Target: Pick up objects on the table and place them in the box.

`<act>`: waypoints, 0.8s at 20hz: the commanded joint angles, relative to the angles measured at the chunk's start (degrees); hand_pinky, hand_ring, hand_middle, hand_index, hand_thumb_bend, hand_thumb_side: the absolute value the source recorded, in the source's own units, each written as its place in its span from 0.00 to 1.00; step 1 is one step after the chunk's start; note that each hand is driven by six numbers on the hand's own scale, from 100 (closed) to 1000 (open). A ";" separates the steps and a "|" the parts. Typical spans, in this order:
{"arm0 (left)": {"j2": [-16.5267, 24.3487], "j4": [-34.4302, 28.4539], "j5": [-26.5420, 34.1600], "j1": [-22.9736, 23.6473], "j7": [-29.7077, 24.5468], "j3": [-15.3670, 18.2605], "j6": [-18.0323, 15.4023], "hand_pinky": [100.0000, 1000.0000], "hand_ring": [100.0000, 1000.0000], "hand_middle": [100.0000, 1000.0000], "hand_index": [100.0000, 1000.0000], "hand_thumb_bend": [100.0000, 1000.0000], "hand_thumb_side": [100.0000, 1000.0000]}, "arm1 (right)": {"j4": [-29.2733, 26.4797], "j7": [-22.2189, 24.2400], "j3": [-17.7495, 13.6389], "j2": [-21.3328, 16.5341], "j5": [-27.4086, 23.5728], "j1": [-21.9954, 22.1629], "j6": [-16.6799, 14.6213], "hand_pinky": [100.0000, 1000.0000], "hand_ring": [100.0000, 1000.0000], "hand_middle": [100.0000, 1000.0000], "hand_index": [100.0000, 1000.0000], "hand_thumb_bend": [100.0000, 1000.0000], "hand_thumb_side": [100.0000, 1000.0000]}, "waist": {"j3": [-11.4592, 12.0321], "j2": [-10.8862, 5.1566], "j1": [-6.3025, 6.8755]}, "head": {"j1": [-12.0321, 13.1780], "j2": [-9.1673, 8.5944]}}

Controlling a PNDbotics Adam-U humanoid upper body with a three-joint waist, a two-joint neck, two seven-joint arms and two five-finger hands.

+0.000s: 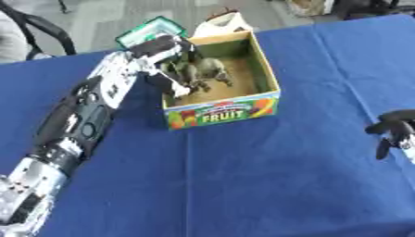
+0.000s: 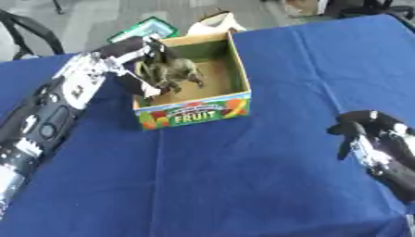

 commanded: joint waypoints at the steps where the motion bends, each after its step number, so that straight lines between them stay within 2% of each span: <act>1: 0.42 -0.15 -1.84 -0.85 -1.84 -0.17 -1.72 0.54 0.47 0.46 0.67 0.33 0.22 | -0.81 0.06 -0.03 -0.37 -0.40 -0.66 -0.02 0.29 0.62 0.46 0.65 0.00 0.36 | -0.06 -0.73 -0.32 | 0.18 -0.66; 2: 0.38 -0.16 -2.10 -0.78 -2.46 -0.12 -2.23 0.57 0.52 0.53 0.72 0.36 0.29 | -0.81 0.04 -0.06 -0.37 -0.37 -0.64 -0.02 0.29 0.62 0.46 0.65 0.00 0.36 | -0.03 -0.70 -0.32 | 0.16 -0.65; 6: 0.59 -0.69 -0.98 -0.66 -3.53 0.51 -3.19 0.65 0.65 0.67 0.78 0.39 0.52 | -0.79 -0.01 -0.14 -0.36 -0.29 -0.53 0.02 0.29 0.62 0.46 0.65 0.00 0.36 | 0.21 -0.71 -0.32 | -0.07 -0.61; 8: 0.93 -1.41 0.98 -0.62 -3.69 0.97 -3.10 0.66 0.67 0.69 0.78 0.38 0.56 | -0.77 -0.03 -0.18 -0.37 -0.22 -0.42 0.04 0.29 0.62 0.46 0.65 0.00 0.36 | 0.44 -0.76 -0.35 | -0.20 -0.53; 11: 1.83 -3.27 4.68 -0.54 -4.08 1.55 -2.54 0.66 0.66 0.69 0.78 0.34 0.54 | -0.70 -0.08 -0.27 -0.40 -0.16 -0.25 0.05 0.29 0.62 0.46 0.65 0.00 0.36 | 0.88 -0.94 -0.42 | -0.42 -0.40; 14: 3.48 -6.62 9.88 -0.07 -3.62 2.17 -1.27 0.63 0.60 0.65 0.76 0.24 0.45 | -0.66 -0.16 -0.40 -0.38 -0.20 -0.04 0.06 0.29 0.62 0.46 0.65 0.00 0.36 | 1.50 -1.23 -0.51 | -0.76 -0.32; 15: 4.09 -8.23 12.04 0.32 -2.49 2.65 -0.51 0.60 0.56 0.60 0.73 0.05 0.36 | -0.64 -0.23 -0.49 -0.35 -0.21 0.04 0.08 0.29 0.62 0.46 0.65 0.00 0.37 | 1.83 -1.34 -0.57 | -0.94 -0.31; 16: 4.83 -10.00 15.09 0.97 -0.96 3.11 0.50 0.59 0.55 0.58 0.72 0.00 0.32 | -0.64 -0.32 -0.61 -0.29 -0.23 0.14 0.10 0.29 0.62 0.46 0.65 0.00 0.37 | 2.22 -1.45 -0.64 | -1.20 -0.26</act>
